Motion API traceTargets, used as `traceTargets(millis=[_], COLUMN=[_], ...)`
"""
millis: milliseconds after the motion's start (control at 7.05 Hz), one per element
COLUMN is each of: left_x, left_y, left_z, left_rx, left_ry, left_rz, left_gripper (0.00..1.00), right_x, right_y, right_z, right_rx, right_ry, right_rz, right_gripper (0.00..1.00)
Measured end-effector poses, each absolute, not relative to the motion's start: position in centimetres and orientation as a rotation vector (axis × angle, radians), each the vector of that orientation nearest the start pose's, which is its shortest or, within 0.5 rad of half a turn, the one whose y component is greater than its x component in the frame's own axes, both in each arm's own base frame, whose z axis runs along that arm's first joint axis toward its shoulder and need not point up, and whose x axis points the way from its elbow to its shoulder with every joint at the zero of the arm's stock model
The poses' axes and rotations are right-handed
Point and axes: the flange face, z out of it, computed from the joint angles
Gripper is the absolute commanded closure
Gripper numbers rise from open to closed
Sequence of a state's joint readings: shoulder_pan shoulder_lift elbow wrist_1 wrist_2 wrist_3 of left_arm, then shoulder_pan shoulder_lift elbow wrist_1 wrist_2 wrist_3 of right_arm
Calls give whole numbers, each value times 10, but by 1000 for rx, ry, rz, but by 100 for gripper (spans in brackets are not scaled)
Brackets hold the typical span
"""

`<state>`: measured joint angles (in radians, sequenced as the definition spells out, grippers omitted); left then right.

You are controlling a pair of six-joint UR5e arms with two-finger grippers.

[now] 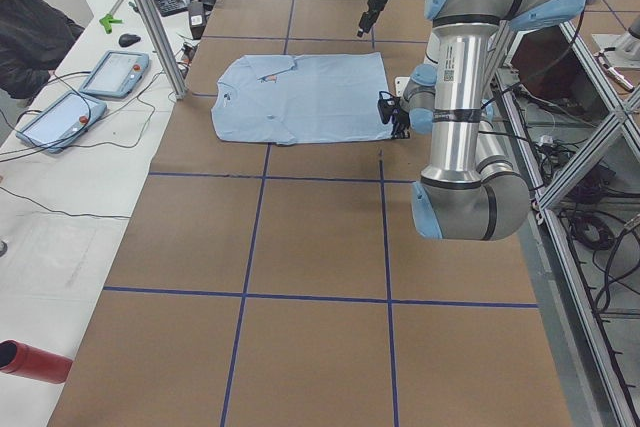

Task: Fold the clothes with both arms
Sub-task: 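Align and grasp the hem corners with both grippers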

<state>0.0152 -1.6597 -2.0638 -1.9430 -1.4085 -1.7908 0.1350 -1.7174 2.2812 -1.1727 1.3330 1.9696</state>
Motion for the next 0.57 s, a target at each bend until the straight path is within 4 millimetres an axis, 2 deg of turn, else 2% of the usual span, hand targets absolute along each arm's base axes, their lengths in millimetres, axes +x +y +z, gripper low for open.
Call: traceTargets(millis=[142, 426, 567], left_x=[505, 504, 505], left_y=[-142, -143, -143], left_z=[345, 341, 339], left_rx=[39, 43, 44], left_ry=[968, 976, 981], left_rz=[-263, -264, -265], left_gripper=[100, 100, 100], right_x=[-383, -389, -396], right_y=[-210, -205, -198], right_z=[350, 357, 364], right_rx=[95, 110, 127], right_ry=[-988, -973, -959], right_rz=[603, 600, 590], right_gripper=[16, 0, 0])
